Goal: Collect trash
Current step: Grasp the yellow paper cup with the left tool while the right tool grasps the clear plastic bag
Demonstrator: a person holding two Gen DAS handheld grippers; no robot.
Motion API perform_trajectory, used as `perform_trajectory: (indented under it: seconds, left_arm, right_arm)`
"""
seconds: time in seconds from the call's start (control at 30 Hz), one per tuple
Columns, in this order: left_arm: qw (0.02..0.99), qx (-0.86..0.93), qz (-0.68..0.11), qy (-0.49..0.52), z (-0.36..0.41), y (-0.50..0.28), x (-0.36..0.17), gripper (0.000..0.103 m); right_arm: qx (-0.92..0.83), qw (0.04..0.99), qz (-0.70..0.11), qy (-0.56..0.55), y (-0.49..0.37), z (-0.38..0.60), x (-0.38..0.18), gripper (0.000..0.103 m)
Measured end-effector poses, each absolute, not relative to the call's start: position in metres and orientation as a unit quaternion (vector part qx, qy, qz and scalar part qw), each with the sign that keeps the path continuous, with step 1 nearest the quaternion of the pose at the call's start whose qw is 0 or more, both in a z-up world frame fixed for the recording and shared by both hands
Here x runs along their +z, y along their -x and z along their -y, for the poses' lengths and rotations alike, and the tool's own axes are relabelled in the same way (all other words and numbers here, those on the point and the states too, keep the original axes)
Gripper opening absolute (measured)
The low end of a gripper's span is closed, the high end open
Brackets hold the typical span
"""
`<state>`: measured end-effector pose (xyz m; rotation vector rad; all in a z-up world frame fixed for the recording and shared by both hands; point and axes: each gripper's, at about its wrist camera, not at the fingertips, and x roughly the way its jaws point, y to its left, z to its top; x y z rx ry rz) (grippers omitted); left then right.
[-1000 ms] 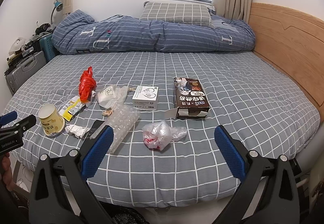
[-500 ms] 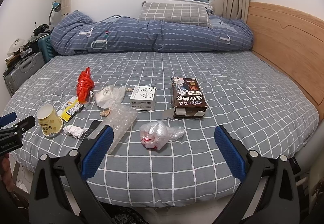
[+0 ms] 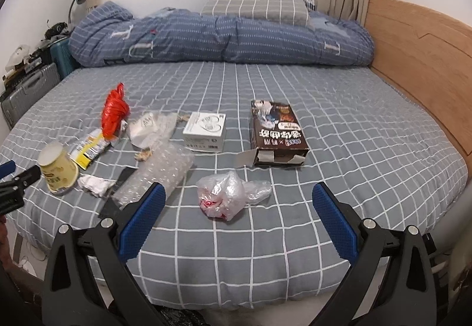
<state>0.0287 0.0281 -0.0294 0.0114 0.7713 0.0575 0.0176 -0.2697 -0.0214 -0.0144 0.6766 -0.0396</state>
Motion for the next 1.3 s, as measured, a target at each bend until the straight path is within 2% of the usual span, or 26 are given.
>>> perform_trajectory:
  seconds: [0.5,0.73,0.8,1.03,1.23,1.3]
  left_arm:
    - [0.905,0.053,-0.423,0.005,-0.054,-0.076,-0.083,0.097]
    - [0.901,0.058,-0.43,0.006,-0.054,-0.096,-0.097,0.094]
    - [0.9,0.061,-0.431,0.002,-0.054,-0.1,-0.1,0.093]
    - [0.9,0.059,-0.432,-0.013,-0.051,-0.112,-0.105,0.078]
    - [0.902,0.058,-0.429,-0.007,-0.054,-0.112,-0.108,0.077]
    - [0.902,0.058,-0.429,-0.002,-0.054,-0.111,-0.108,0.077]
  right_arm:
    - [-0.027,0.92,-0.39,0.01,-0.075,0.273,-0.081,0.096]
    - [-0.02,0.914,-0.404,0.008,-0.09,0.272,-0.093,0.09]
    - [-0.018,0.912,-0.41,0.008,-0.093,0.272,-0.096,0.086]
    - [-0.009,0.905,-0.425,0.01,-0.101,0.268,-0.105,0.073]
    - [0.001,0.9,-0.435,0.002,-0.106,0.267,-0.111,0.06]
    - [0.005,0.898,-0.44,-0.002,-0.107,0.267,-0.112,0.05]
